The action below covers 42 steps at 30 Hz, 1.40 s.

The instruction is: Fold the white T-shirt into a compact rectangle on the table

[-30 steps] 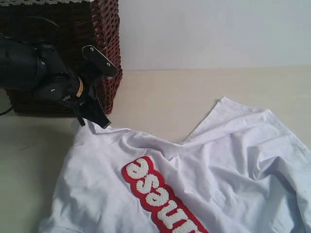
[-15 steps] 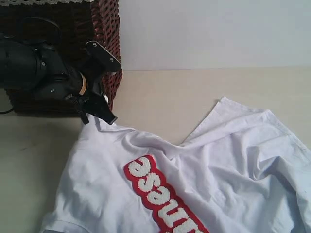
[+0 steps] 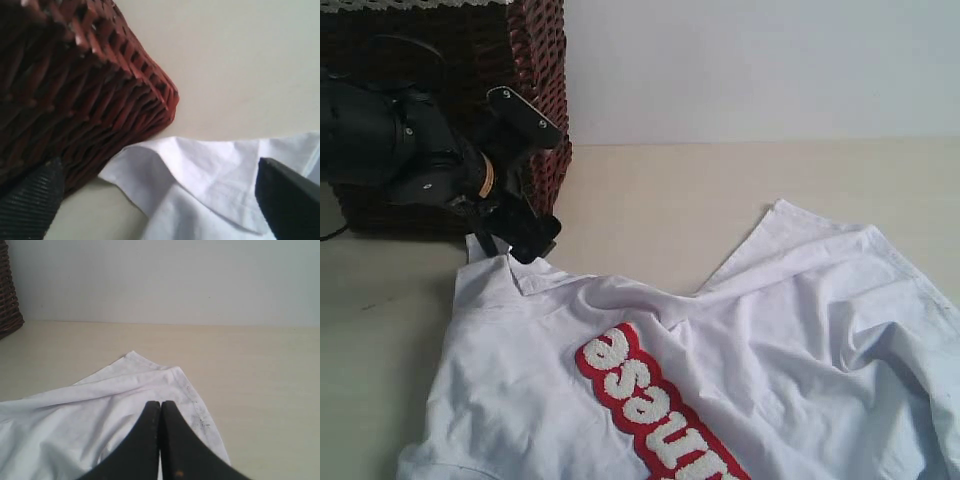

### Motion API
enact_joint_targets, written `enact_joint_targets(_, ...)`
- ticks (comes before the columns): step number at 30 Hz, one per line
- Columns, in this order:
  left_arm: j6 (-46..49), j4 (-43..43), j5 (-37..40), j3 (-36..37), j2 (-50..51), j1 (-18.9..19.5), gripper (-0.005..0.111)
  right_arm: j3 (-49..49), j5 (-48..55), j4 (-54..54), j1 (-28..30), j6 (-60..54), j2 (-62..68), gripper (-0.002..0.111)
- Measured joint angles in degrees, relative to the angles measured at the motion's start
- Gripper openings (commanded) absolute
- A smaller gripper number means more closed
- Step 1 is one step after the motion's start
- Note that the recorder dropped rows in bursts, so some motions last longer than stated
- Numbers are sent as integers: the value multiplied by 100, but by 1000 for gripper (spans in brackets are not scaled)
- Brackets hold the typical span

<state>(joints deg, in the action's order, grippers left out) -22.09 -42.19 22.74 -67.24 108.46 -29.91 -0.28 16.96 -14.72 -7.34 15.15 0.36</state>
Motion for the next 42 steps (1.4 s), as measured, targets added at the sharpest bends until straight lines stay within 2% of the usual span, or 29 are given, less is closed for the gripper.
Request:
enact_joint_targets(5,147,836,683,22,-324,0,105,0,0,0,0,0,0,0)
enact_joint_targets(9,1343,2265,698,346,-565,13,102,0,0,0,0,0,0,0)
enact_joint_targets(11,2097,3045,545,608,-565,13,95,0,0,0,0,0,0,0)
enact_joint_targets(13,2619,3503,288,924,-492,13,78,0,0,0,0,0,0,0)
enact_joint_targets(16,3257,3672,-81,1254,-384,3,36,0,0,0,0,0,0,0)
enact_joint_targets(18,3814,3713,-162,1359,-371,3,13,0,0,0,0,0,0,0)
enact_joint_targets(19,4138,3730,-204,1386,-371,3,3,0,0,0,0,0,0,0)
enact_joint_targets(20,4440,3730,-279,1400,-371,3,1,0,0,0,0,0,0,0)
enact_joint_targets(23,5242,3730,-661,1403,-371,3,8,0,0,0,0,0,0,0)
enact_joint_targets(28,6193,3730,-1362,1243,-371,3,29,0,0,0,0,0,0,0)
enact_joint_targets(32,7041,3730,-1790,1149,-300,3,32,0,0,0,0,0,0,0)
enact_joint_targets(37,7677,3730,-1154,1138,-1,3,36,0,0,0,0,0,0,0)
enact_joint_targets(42,7765,3730,-798,1138,93,3,58,0,0,0,0,0,0,0)
